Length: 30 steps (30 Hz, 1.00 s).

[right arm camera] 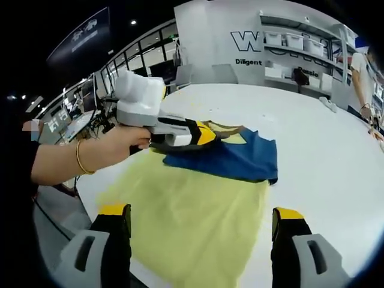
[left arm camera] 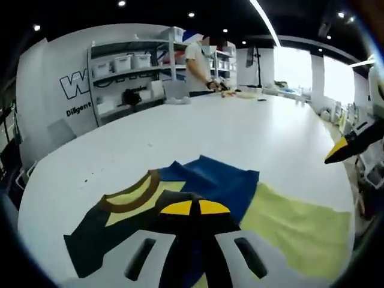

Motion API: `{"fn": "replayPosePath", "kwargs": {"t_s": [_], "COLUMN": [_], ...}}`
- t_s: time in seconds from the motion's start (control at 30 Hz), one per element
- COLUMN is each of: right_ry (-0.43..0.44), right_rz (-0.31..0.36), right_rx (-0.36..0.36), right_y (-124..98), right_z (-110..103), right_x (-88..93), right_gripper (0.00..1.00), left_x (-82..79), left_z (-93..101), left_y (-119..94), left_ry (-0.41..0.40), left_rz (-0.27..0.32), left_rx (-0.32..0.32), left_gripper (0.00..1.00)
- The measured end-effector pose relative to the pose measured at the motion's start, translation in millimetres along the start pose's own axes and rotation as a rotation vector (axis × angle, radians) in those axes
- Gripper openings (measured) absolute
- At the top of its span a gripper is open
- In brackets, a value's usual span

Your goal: Fold the garment on the visible template until the final outline fits inside the template.

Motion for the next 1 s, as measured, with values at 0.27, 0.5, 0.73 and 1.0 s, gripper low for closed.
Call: {"fn": "replayPosePath", "kwargs": {"t_s": [0.27, 0.5, 0.73, 1.0], "right_ry": [-0.001, 0.006, -0.012, -0.035], "right_rz": [-0.008, -0.014, -0.003, 0.024], "right_rx": [0.008, 0.021, 0.021, 0.028], "right_y": [-1, -1, 2, 14], "right_z": [4, 10, 9, 9], "right_x": [2.2, 4.4, -1.1, -10.0], "right_gripper": [0.97, 0.96, 0.96, 0.96], "left_x": [22.1, 25.6, 8.7, -0.2], "left_z": [13.7, 19.9, 5.4, -25.9], "left_y": [15, 13, -1, -31], "left_ry": [0.032, -0.012, -0.061, -0.13], "left_rz": [-0.072, -0.099, -0.058, -0.037], "left_rx": [0.022, 0.051, 0.013, -0.048], "left_gripper": [0.01, 0.11, 0.36, 0.69]}}
Point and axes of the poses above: the point that each gripper's makers call its tool centre point, and the gripper's own axes: y roughly forward along the fingers, z roughly to its right, x roughly out of its underside, the point moved 8 cm from there along -y, roughly backward along the fingers, and after that the axes turned 5 degrees about -y, right-handed, at the moved point
